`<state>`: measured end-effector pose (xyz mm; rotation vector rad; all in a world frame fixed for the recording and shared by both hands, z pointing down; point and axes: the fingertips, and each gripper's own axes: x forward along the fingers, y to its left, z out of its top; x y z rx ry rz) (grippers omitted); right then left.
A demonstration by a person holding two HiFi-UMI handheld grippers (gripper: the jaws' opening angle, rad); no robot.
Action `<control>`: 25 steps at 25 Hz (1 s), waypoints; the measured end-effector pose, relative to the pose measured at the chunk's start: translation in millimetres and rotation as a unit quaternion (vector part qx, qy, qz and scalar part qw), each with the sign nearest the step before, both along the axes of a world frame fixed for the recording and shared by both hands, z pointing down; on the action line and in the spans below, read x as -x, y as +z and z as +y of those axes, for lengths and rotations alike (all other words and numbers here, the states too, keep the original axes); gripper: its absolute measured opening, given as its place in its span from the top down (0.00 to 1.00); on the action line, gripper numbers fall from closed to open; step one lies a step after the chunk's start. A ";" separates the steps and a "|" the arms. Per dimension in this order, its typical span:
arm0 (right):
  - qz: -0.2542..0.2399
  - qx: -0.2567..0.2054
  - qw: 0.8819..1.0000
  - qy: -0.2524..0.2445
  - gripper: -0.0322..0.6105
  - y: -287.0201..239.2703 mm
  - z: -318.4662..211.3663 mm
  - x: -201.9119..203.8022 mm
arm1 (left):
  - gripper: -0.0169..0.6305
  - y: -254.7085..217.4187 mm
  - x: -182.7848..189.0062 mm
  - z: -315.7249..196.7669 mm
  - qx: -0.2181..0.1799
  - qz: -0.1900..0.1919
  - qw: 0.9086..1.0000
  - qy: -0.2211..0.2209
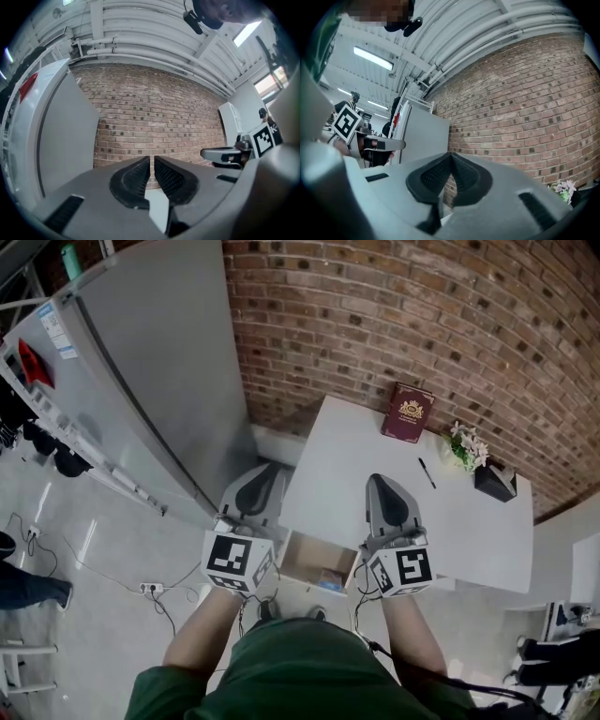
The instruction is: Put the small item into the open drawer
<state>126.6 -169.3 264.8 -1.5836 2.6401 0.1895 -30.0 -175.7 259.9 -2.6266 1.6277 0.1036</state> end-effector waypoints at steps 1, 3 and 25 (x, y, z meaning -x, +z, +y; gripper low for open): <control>0.002 -0.001 1.000 0.000 0.95 0.5 -1.0 0.2 | 0.93 0.7 1.0 -1.2 0.001 0.001 1.000 0.000; 0.004 0.000 1.000 0.001 0.95 1.7 -2.6 0.6 | 0.93 2.0 1.9 -3.5 0.002 0.002 1.000 0.001; 0.016 0.008 1.000 0.022 0.95 7.7 -10.1 7.6 | 0.93 10.2 5.5 -17.7 0.006 0.003 1.000 0.025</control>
